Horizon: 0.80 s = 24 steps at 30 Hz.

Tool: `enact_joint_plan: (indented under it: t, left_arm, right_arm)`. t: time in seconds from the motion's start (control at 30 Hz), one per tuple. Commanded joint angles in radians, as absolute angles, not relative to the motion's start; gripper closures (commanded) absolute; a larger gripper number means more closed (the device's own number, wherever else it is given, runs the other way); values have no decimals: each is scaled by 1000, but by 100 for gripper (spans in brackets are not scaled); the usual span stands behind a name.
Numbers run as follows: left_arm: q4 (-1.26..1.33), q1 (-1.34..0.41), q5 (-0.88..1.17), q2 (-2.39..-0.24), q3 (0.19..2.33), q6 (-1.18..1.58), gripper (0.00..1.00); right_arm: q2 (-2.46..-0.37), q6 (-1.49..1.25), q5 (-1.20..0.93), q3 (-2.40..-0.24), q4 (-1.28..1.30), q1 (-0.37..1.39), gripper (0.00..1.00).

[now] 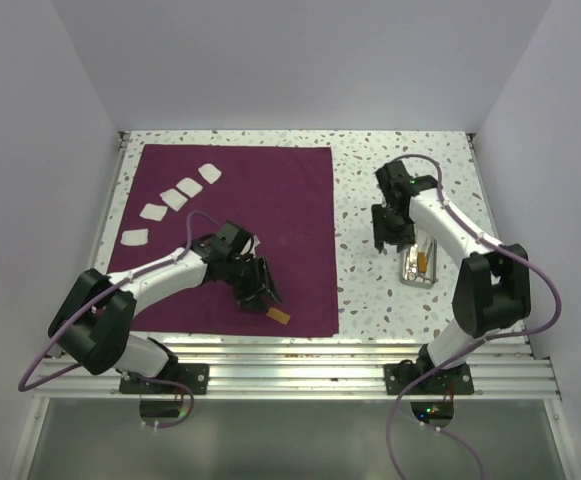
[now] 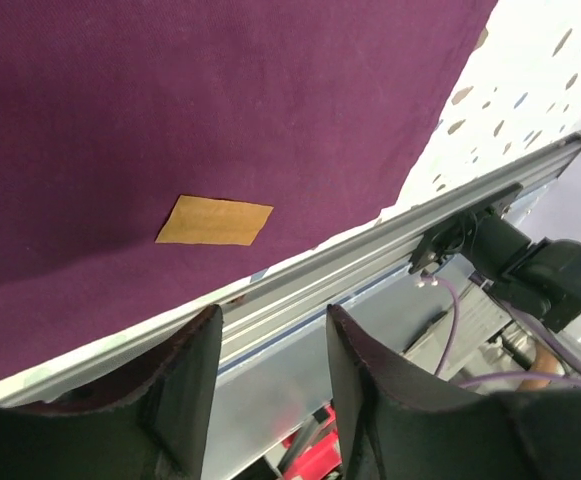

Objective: Prepare the surgical pack

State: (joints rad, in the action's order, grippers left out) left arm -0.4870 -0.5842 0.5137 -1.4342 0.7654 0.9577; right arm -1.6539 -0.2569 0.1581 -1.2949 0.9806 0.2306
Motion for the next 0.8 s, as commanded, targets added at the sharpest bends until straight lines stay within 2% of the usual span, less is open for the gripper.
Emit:
enact_joint_plan:
  t: [0.0, 0.23, 0.37, 0.4, 0.5, 0.6, 0.63, 0.73, 0.77]
  left_arm:
    - [-472, -598, 443, -1416, 764, 1070, 53]
    - [-468, -629, 416, -1468, 787, 1048, 58]
    - [-549, -629, 324, -1474, 840, 948, 62]
    - [-576, -629, 295, -1462, 847, 916, 64]
    - [-607, -630, 253, -1376, 804, 865, 75]
    - [-627, -630, 279, -1330, 759, 833, 85]
    - [-627, -632, 290, -1322, 729, 828, 92]
    - [-597, -634, 324, -1305, 669, 842, 100]
    - [-571, -634, 337, -1307, 658, 847, 100]
  right_arm:
    - [-1577, -311, 60, -1306, 999, 310, 51]
    - [-1540, -295, 2, -1229, 956, 353, 51]
    - [-1534, -236, -312, -1175, 876, 405, 50]
    - [-1542, -235, -433, -1158, 844, 422, 49]
    - [-1555, -279, -579, -1112, 709, 506, 46]
    - [-1577, -354, -638, -1094, 559, 607, 43]
    - [-1604, -385, -661, -1095, 526, 653, 43]
    - [-1673, -399, -660, -1137, 480, 715, 42]
    - [-1718, -402, -652, -1149, 477, 742, 42]
